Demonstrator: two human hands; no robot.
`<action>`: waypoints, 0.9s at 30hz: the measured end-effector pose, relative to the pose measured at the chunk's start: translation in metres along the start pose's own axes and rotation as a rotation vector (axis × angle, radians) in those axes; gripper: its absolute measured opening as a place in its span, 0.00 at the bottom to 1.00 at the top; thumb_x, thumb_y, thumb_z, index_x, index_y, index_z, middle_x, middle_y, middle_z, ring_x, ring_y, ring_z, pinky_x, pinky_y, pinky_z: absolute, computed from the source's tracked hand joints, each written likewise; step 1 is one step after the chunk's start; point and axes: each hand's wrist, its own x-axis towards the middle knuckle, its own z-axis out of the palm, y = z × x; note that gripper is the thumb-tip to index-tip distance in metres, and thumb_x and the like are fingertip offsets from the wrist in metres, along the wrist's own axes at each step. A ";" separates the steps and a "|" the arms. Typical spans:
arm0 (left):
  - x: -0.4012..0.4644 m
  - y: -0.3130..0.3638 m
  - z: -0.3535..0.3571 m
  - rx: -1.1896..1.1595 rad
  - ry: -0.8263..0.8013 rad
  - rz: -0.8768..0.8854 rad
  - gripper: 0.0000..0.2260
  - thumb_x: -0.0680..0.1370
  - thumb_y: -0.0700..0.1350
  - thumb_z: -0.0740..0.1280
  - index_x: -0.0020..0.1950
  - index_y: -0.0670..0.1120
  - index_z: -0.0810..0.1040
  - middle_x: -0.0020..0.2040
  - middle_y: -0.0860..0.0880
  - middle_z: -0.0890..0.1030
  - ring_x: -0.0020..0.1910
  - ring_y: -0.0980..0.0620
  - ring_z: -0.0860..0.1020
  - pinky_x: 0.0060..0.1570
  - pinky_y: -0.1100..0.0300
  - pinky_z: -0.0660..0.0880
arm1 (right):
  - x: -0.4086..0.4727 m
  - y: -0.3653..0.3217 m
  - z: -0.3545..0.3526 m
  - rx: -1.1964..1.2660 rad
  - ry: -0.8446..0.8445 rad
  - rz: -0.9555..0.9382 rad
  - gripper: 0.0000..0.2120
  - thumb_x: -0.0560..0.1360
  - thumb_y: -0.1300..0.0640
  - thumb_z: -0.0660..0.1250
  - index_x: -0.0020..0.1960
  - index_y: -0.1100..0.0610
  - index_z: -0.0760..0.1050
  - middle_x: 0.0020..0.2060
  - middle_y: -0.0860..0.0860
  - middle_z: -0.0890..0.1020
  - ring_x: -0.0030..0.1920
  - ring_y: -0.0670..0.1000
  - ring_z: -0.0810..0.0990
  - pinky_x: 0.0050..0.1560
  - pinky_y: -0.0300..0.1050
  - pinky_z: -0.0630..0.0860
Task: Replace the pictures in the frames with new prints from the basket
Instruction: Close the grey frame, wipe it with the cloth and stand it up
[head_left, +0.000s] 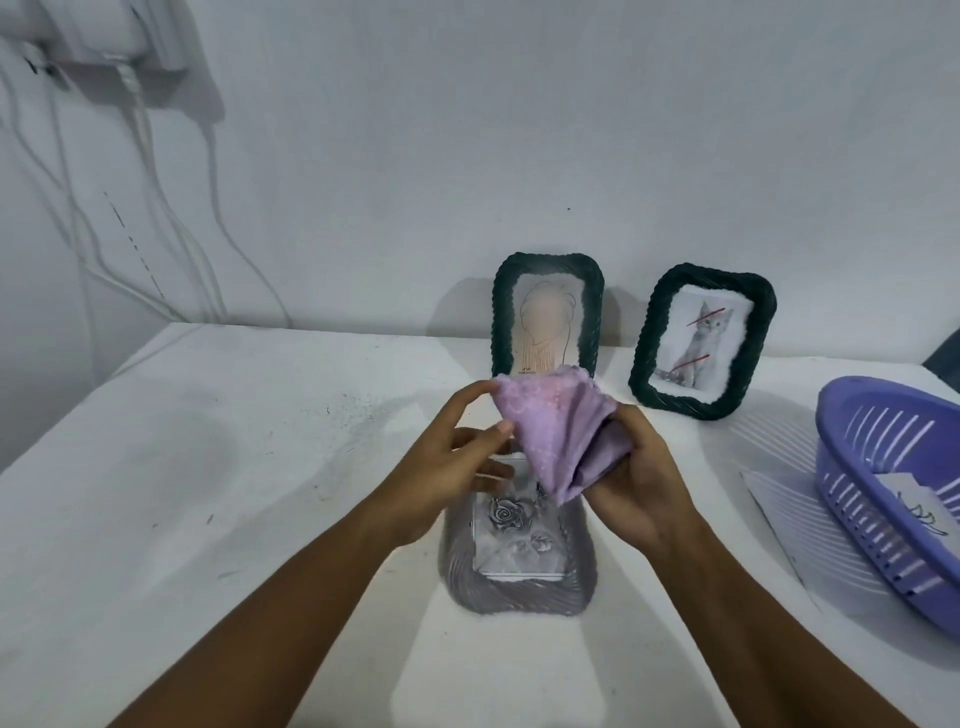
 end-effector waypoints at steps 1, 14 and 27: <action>0.000 0.003 0.005 -0.073 -0.016 -0.007 0.20 0.76 0.49 0.67 0.66 0.60 0.68 0.52 0.42 0.83 0.48 0.44 0.83 0.49 0.50 0.80 | -0.001 0.002 0.000 0.049 -0.033 0.036 0.21 0.79 0.49 0.55 0.58 0.63 0.77 0.52 0.61 0.83 0.52 0.57 0.82 0.47 0.50 0.81; 0.001 0.031 0.002 -0.064 0.174 0.129 0.09 0.76 0.32 0.65 0.52 0.43 0.79 0.54 0.45 0.78 0.48 0.47 0.81 0.40 0.52 0.81 | 0.002 -0.013 0.006 -0.396 -0.061 -0.082 0.15 0.71 0.69 0.68 0.57 0.61 0.77 0.60 0.60 0.78 0.53 0.59 0.80 0.47 0.53 0.81; -0.059 0.006 -0.092 0.280 0.322 -0.066 0.18 0.74 0.30 0.66 0.58 0.49 0.80 0.49 0.44 0.84 0.40 0.46 0.80 0.39 0.53 0.78 | 0.021 0.082 0.070 -0.869 -0.212 -0.047 0.24 0.72 0.59 0.72 0.65 0.49 0.71 0.60 0.50 0.75 0.53 0.52 0.80 0.52 0.47 0.80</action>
